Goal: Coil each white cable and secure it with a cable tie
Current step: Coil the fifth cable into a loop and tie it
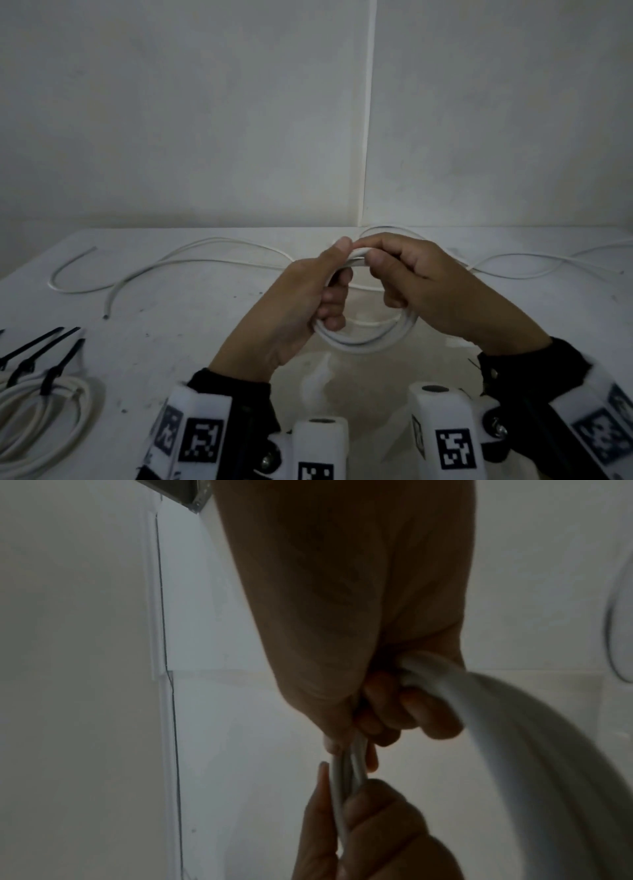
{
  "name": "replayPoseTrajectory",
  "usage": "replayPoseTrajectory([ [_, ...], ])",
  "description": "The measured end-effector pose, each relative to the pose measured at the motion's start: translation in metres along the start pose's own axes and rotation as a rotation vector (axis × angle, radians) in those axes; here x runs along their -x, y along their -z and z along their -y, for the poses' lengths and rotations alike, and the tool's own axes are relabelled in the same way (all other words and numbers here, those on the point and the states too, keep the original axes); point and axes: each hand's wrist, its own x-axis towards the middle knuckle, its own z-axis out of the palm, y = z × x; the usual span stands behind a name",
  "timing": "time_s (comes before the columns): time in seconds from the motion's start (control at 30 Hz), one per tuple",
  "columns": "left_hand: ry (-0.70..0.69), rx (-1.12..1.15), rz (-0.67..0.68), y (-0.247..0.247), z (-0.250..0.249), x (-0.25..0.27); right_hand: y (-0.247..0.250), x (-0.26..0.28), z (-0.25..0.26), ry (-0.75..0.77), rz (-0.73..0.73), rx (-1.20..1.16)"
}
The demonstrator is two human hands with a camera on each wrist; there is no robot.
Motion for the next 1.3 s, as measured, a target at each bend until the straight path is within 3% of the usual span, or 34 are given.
replayPoseTrajectory([
  [0.3,-0.165,0.135,-0.182,-0.011,0.003,-0.006,-0.001,-0.005,-0.007,-0.014,-0.163,-0.105],
  [0.37,-0.179,0.099,-0.158,-0.011,0.005,-0.006,-0.002,-0.005,-0.006,0.020,-0.180,-0.084],
  [0.5,-0.148,-0.146,-0.107,0.003,0.004,-0.004,0.003,-0.003,-0.008,0.086,-0.118,0.185],
  [0.6,-0.111,-0.129,-0.078,0.003,0.004,-0.001,0.005,-0.003,-0.008,0.120,-0.087,0.277],
  [0.8,-0.128,-0.017,-0.094,-0.014,0.002,0.000,0.004,-0.002,-0.006,0.118,-0.112,0.130],
  [0.93,-0.153,-0.014,-0.129,-0.017,0.000,0.001,0.004,-0.002,0.000,0.037,-0.134,-0.026],
  [1.1,-0.183,0.004,-0.143,-0.019,-0.002,0.007,0.006,0.003,0.010,0.071,-0.119,-0.010],
  [1.3,-0.162,-0.196,-0.013,-0.015,-0.012,0.017,0.012,0.020,0.019,0.111,-0.185,0.118],
])
